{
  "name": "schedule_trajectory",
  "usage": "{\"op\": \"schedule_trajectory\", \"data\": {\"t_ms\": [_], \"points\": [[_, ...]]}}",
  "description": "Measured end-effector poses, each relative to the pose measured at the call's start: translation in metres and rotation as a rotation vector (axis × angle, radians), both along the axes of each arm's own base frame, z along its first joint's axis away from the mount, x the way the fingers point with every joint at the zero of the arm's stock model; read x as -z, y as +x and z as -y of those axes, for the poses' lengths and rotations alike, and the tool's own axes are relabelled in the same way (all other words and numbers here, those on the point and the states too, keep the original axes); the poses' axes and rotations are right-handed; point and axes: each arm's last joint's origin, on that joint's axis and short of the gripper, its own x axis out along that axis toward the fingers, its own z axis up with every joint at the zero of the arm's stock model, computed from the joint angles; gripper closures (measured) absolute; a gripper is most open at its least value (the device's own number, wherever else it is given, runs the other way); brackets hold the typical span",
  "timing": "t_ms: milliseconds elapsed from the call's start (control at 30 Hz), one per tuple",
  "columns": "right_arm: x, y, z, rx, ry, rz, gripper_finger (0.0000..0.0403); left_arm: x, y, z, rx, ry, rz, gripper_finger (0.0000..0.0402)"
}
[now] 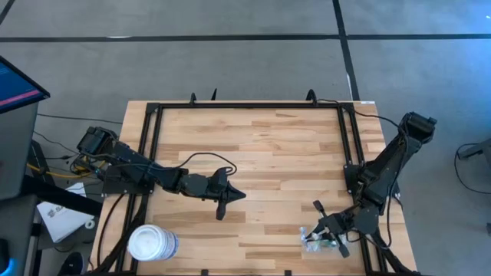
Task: Pick & Place toothbrushing station
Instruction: Put the orange toothbrush into the transparent organizer
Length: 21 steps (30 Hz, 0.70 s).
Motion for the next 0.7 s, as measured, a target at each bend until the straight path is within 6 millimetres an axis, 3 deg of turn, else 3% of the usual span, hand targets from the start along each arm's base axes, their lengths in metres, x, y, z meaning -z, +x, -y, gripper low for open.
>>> {"op": "schedule_trajectory", "data": {"t_ms": [200, 433, 700], "points": [[0.001, -0.008, 0.0, -0.022, -0.005, 0.037, 0.0399, 0.0, 0.0, 0.0, 0.0, 0.0, 0.001, 0.04], [0.011, -0.019, 0.02, -0.01, 0.119, 0.098, 0.0399, 0.0, 0.0, 0.0, 0.001, -0.001, 0.003, 0.04], [0.019, -0.024, 0.026, -0.012, 0.151, 0.095, 0.0399, 0.0, 0.0, 0.0, -0.001, -0.001, 0.004, 0.04]]}}
